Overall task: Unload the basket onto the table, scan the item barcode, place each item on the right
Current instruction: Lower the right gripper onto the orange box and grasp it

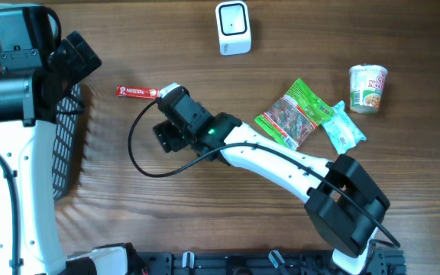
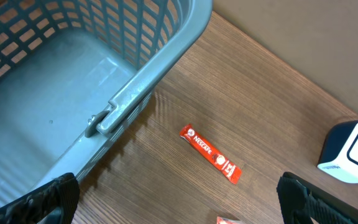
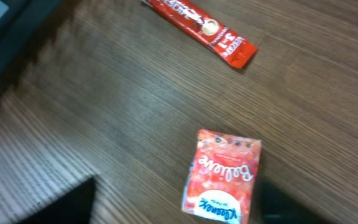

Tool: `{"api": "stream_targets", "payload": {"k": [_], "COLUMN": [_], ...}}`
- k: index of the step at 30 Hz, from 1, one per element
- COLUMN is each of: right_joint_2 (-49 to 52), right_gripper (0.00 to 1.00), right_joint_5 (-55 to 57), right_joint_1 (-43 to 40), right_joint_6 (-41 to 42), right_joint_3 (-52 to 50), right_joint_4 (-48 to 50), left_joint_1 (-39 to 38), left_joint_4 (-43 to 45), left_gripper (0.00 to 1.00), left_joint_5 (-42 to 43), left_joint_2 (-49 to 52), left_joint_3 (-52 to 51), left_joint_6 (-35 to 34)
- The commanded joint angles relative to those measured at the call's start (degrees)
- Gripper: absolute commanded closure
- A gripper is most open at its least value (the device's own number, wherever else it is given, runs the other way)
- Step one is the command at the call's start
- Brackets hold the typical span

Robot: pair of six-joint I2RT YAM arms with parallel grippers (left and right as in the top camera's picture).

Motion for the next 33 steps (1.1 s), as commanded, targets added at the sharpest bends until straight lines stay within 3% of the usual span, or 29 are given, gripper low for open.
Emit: {"api": "stream_targets", "payload": {"k": [1,6,13,17,20,33], "right_joint_2": [-0.4,1.8,9.3,10.9,12.0,12.2], "right_gripper": [0.58,0.48,0.45,0.45,0.45,0.51], "right_joint_5": [5.0,23.7,32.2,32.5,25.3,22.1], "right_joint_1": [1.8,10.3,11.0,9.0,7.6,7.4], "right_joint_6": [3.1,5.1,6.8,6.9,6.7,3.8], "right_joint_3": [0.6,0.6,0.6,0.6,0.6,0.0], "right_joint_4": [-0.1,-0.5,4.3,5.0,5.9,5.5], "left_joint_1": [0.2,0.2,0.2,0.2,0.2,0.2], "left_joint_4": [0.0,0.0,0.0,0.0,0.0,0.0], "left_gripper": [0.0,0.0,0.0,0.0,0.0,0.0], "left_joint_5": [-0.5,-0.5,-0.5,-0.5,-0.5,-0.5], "left_joint_2": [-0.2,-0.2,-0.2,-0.2,-0.2,-0.2], "left_joint_3": [0.6,0.6,0.6,0.6,0.6,0.6], "left_joint_6": [0.5,0.5,0.5,0.5,0.5,0.5]}}
